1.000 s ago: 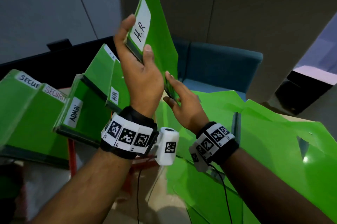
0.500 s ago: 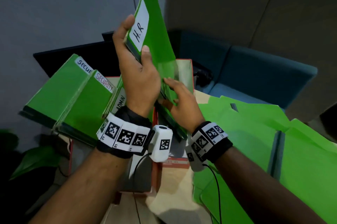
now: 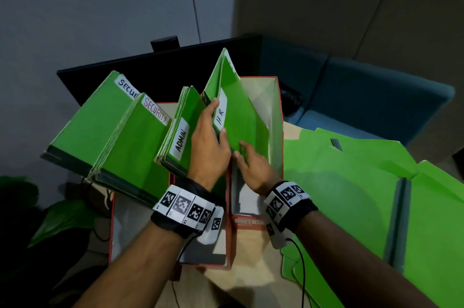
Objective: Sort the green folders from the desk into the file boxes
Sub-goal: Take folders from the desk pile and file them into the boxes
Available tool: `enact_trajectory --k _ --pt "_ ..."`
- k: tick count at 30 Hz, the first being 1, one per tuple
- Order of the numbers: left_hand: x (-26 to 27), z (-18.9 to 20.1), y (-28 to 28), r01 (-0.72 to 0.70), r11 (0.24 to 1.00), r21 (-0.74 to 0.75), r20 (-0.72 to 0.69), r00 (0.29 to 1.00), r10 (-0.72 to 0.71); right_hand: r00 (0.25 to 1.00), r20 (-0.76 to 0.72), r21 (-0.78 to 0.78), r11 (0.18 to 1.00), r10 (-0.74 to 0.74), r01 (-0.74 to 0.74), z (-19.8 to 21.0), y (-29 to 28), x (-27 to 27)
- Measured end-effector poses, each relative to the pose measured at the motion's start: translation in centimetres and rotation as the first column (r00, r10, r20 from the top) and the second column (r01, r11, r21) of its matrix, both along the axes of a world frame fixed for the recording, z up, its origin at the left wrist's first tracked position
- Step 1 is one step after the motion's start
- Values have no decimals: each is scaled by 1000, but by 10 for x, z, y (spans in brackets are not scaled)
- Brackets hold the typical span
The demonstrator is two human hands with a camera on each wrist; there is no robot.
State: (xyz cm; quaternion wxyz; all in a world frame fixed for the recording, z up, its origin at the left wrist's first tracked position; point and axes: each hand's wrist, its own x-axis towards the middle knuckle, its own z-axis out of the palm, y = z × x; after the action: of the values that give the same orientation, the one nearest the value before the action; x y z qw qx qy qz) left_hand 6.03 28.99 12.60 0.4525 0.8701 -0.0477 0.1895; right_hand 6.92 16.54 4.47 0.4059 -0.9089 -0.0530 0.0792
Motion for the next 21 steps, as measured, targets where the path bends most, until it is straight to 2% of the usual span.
enact_trajectory --k 6,10,12,14,17,21 --pt "-6 -14 1 122 978 171 -100 989 -106 990 -120 -42 997 -74 69 -14 0 11" --pt "-8 -19 2 104 972 210 44 992 -115 985 -141 -202 977 -96 66 -20 -8 24" --pt "-9 -20 -2 106 973 203 111 985 -131 990 -91 -241 967 -109 84 -15 -15 26" --pt "-10 -18 -13 156 969 189 108 978 -178 996 -3 -234 968 -90 87 -4 -22 22" --pt "-12 -15 -35 243 955 169 106 959 -263 990 137 -161 985 -43 65 15 -34 8" --pt "-17 -20 -69 341 934 105 89 933 -350 948 302 -4 994 -101 108 30 -67 -17"
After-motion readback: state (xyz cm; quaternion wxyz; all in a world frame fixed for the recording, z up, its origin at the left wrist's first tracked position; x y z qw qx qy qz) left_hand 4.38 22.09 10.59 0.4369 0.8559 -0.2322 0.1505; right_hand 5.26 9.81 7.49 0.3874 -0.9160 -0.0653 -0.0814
